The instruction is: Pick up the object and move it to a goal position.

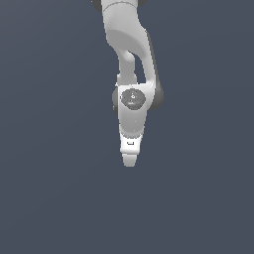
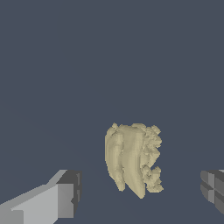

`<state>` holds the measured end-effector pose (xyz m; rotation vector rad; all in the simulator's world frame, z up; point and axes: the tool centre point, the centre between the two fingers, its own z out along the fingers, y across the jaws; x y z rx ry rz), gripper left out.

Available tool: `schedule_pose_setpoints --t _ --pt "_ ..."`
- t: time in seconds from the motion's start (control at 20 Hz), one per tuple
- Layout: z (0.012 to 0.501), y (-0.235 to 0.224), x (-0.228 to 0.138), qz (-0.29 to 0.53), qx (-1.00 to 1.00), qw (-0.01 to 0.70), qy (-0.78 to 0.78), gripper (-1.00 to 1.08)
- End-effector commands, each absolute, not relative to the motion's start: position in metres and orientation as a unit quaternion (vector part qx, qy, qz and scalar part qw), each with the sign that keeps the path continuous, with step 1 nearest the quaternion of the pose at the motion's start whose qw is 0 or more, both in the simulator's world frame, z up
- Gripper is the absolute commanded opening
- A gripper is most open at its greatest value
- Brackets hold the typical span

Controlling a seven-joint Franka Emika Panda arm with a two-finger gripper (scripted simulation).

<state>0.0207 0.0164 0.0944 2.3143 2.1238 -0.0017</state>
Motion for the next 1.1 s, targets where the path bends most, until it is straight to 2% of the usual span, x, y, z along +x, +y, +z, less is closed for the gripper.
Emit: schedule_pose_setpoints --t 0.0,0.3,0.75,1.0,1.05 --pt "0.094 0.017 0.021 0.000 0.732 0.000 0.682 1.00" --pt "0.091 0.017 0.021 0.000 0.732 0.000 0.681 1.00" --pt "0.051 0.017 0.020 0.000 0.731 0.000 0.683 1.00" --pt "0.044 0.017 0.021 0.000 0.730 0.000 0.683 1.00" --pt "0.044 0.017 0.021 0.000 0.730 0.000 0.683 -1.00"
